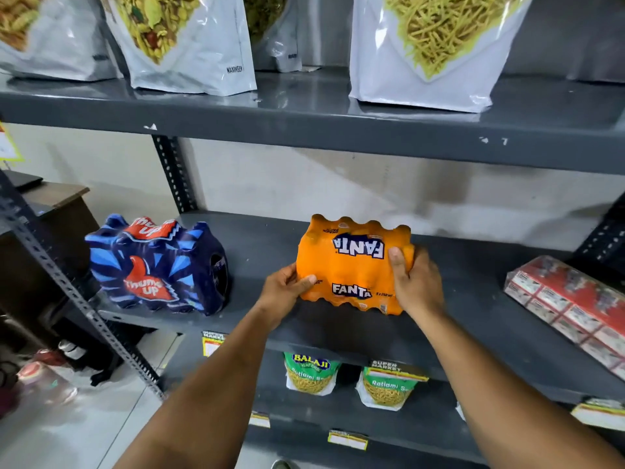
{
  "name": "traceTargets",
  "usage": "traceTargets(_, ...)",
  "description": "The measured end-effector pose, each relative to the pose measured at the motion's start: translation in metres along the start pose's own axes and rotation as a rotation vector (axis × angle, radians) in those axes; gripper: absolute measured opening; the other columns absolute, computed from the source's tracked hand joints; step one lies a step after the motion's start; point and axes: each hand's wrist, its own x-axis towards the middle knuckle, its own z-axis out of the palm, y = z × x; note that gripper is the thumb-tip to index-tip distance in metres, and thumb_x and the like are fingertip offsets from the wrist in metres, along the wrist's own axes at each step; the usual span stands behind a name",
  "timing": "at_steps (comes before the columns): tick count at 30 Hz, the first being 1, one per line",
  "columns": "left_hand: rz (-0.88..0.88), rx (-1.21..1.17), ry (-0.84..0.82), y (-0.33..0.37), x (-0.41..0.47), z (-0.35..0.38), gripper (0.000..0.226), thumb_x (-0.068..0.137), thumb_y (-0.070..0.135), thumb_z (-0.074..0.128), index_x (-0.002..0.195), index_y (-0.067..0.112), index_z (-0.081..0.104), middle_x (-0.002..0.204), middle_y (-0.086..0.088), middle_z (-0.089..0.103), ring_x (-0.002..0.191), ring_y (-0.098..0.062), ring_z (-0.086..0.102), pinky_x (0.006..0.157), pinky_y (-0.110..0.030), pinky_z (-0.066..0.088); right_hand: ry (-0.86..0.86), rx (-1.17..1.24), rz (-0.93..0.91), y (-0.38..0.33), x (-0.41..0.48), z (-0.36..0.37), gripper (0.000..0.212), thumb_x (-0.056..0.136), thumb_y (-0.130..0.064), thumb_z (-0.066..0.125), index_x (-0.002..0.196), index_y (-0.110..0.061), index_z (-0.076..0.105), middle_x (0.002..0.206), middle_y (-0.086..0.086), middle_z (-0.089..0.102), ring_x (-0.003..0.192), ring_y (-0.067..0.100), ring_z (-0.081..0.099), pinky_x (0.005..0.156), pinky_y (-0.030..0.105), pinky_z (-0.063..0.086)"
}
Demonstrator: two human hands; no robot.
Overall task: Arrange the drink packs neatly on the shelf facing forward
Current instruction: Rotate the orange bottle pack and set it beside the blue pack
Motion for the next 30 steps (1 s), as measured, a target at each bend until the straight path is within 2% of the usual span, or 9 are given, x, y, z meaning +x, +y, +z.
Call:
traceTargets(2,-0.001,-0.016,0.019,-0.001,-0.011,0.002,0.030,0.091,0.014,0.066,0.121,0.016,0.060,0.100,0.005,0.072,0.078,0.000,0.072,0.077,-0.020,0.060,-0.006,0.025,-0.023,0.001,-0.012,-0.005,0.072,0.086,-0.072,0.027,0.117,-0.013,0.052,0.110,0.013,0.064,0.099,0.031,0.062,0.079,0.041,0.052)
traceTargets(5,0.001,-0.030,0.008,-0.002,-0.029,0.004,0.030,0.092,0.011,0.064,0.122,0.013,0.059,0.100,0.003,0.072,0.075,0.002,0.073,0.067,-0.015,0.057,-0.016,0.047,-0.028,0.005,-0.026,-0.012,0.082,0.081,-0.079,0.021,0.121,-0.014,0.051,0.112,0.013,0.063,0.104,0.032,0.060,0.084,0.045,0.051)
traceTargets(10,0.018,-0.038,0.007,-0.007,-0.051,0.008,0.032,0.094,0.009,0.061,0.126,0.009,0.056,0.102,0.001,0.070,0.075,0.002,0.073,0.064,-0.013,0.055,-0.010,0.064,-0.022,0.008,-0.046,-0.022,0.080,0.081,-0.079,0.024,0.123,-0.017,0.051,0.114,0.012,0.063,0.106,0.031,0.060,0.086,0.043,0.051)
traceTargets(14,0.027,-0.033,-0.009,-0.010,-0.058,0.010,0.033,0.094,0.010,0.061,0.126,0.008,0.056,0.105,-0.002,0.070,0.075,0.002,0.073,0.065,-0.013,0.056,-0.007,0.072,-0.009,0.009,-0.055,-0.028,0.071,0.085,-0.073,0.029,0.123,-0.017,0.052,0.115,0.011,0.063,0.107,0.030,0.060,0.087,0.039,0.049)
traceTargets(18,0.046,-0.019,-0.016,-0.009,-0.059,0.011,0.032,0.094,0.012,0.062,0.126,0.010,0.056,0.105,-0.001,0.070,0.075,0.002,0.073,0.064,-0.014,0.055,0.003,0.070,0.000,0.004,-0.058,-0.030,0.060,0.089,-0.067,0.031,0.118,-0.020,0.054,0.114,0.010,0.064,0.107,0.031,0.059,0.089,0.042,0.048)
traceTargets(22,0.020,0.049,-0.025,-0.010,-0.056,0.006,0.035,0.092,0.019,0.065,0.125,0.010,0.058,0.111,-0.005,0.073,0.085,-0.007,0.073,0.072,-0.020,0.059,-0.010,0.051,0.064,0.000,-0.061,-0.028,0.068,0.085,-0.074,0.024,0.120,-0.023,0.052,0.115,0.009,0.063,0.112,0.030,0.056,0.091,0.047,0.048)
traceTargets(24,0.018,0.129,-0.028,-0.011,-0.055,0.003,0.035,0.091,0.029,0.067,0.123,0.017,0.060,0.115,-0.007,0.072,0.095,-0.016,0.072,0.086,-0.033,0.059,-0.028,0.041,0.071,-0.002,-0.061,-0.030,0.066,0.087,-0.072,0.025,0.122,-0.022,0.051,0.116,0.009,0.063,0.113,0.030,0.055,0.092,0.046,0.047)
traceTargets(26,0.033,0.232,-0.020,-0.014,-0.056,0.003,0.039,0.089,0.041,0.066,0.122,0.021,0.059,0.114,-0.003,0.072,0.100,-0.021,0.070,0.092,-0.043,0.056,-0.048,0.034,0.072,-0.004,-0.061,-0.032,0.058,0.092,-0.063,0.028,0.123,-0.021,0.052,0.117,0.009,0.063,0.114,0.031,0.053,0.092,0.042,0.045)
traceTargets(30,0.067,0.432,0.012,-0.013,-0.059,0.009,0.048,0.095,0.046,0.053,0.131,0.014,0.051,0.115,-0.001,0.065,0.099,-0.021,0.063,0.079,-0.032,0.047,-0.058,-0.011,0.064,-0.004,-0.063,-0.032,0.056,0.092,-0.063,0.026,0.124,-0.023,0.051,0.115,0.009,0.064,0.114,0.031,0.052,0.090,0.041,0.042)
